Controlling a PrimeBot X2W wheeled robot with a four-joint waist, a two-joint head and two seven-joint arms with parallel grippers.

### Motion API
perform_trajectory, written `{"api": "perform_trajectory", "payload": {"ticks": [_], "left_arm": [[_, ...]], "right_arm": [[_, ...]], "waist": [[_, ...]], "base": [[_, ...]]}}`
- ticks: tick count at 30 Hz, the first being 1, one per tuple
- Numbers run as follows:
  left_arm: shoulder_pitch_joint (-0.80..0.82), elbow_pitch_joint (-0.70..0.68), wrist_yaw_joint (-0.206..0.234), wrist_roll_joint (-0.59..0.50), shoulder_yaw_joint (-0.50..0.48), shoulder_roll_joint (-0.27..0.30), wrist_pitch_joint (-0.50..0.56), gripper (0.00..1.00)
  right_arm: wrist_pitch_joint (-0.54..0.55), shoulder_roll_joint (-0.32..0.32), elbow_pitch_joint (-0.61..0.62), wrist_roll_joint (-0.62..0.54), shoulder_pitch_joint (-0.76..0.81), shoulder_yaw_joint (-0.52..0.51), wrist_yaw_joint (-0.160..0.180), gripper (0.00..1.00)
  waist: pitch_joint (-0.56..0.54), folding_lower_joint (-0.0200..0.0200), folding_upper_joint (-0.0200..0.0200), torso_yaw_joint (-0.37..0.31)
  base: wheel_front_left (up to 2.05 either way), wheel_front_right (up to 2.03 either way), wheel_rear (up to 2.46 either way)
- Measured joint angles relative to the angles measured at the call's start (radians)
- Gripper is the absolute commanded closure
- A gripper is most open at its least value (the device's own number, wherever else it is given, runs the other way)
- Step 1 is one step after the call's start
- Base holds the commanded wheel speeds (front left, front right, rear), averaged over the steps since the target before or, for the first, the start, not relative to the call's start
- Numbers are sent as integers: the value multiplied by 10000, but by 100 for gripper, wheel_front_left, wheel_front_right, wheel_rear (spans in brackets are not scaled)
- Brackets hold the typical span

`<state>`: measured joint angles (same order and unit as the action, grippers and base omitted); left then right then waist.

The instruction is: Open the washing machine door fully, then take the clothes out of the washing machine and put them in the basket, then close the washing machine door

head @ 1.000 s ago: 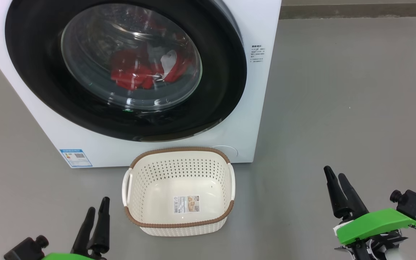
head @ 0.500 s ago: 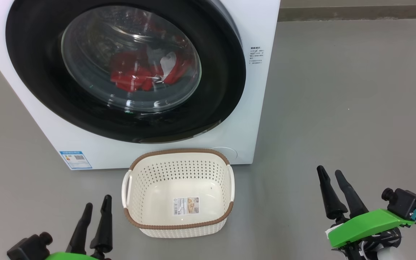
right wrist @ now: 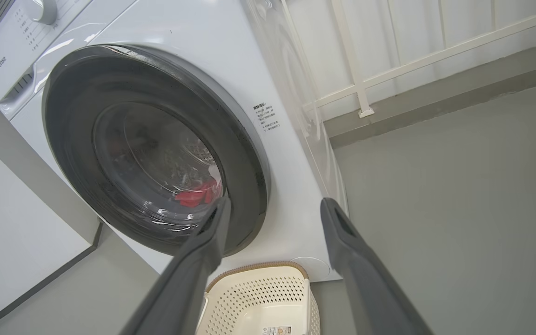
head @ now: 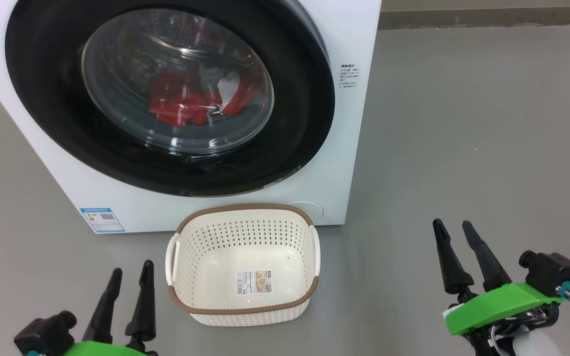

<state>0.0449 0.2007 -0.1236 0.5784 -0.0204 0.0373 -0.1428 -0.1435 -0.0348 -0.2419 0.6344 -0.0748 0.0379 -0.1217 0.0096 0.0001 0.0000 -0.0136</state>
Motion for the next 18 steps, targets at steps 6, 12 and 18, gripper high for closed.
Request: {"api": "perform_trajectory", "payload": {"ticks": [6,12,18], "left_arm": [[4,2,0,-692,-52,0,-186,0],[8,-12,0,-1373,-94,2,-360,0],[48,-50,-2,-2057,-102,2,-527,0]], "right_arm": [[-186,-8,142,-725,-209,12,-10,0],[-341,-15,201,-1127,-216,27,-10,0],[-518,-29,328,-2088,-339,136,-10,0]], "waist": [[42,0,0,1],[62,0,0,-17],[89,0,0,-33]], "base": [[0,0,0],[0,0,0],[0,0,0]]}}
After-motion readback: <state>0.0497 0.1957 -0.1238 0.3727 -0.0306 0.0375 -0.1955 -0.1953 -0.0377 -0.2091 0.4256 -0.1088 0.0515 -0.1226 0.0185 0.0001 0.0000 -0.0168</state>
